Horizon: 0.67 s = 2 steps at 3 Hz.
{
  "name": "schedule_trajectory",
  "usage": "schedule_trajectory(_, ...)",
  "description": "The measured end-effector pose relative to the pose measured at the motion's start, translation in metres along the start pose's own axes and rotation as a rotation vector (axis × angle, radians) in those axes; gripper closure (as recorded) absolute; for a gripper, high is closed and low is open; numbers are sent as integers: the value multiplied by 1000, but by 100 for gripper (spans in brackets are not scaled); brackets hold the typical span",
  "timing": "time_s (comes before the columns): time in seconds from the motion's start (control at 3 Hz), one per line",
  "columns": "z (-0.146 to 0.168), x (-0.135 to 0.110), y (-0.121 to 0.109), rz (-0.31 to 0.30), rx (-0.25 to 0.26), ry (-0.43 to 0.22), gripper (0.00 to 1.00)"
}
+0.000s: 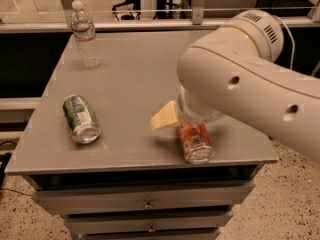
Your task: Place coke can upright
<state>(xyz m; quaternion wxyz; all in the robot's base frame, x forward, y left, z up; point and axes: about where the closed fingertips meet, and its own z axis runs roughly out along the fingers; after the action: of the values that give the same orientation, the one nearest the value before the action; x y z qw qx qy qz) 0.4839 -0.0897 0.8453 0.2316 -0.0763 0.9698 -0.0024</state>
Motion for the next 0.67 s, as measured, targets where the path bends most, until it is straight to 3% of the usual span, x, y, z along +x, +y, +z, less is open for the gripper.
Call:
schedule_trajectory(0.33,6,10,4,86,5,19,24)
schedule_trajectory(0.67,6,10,4,127,10,7,48)
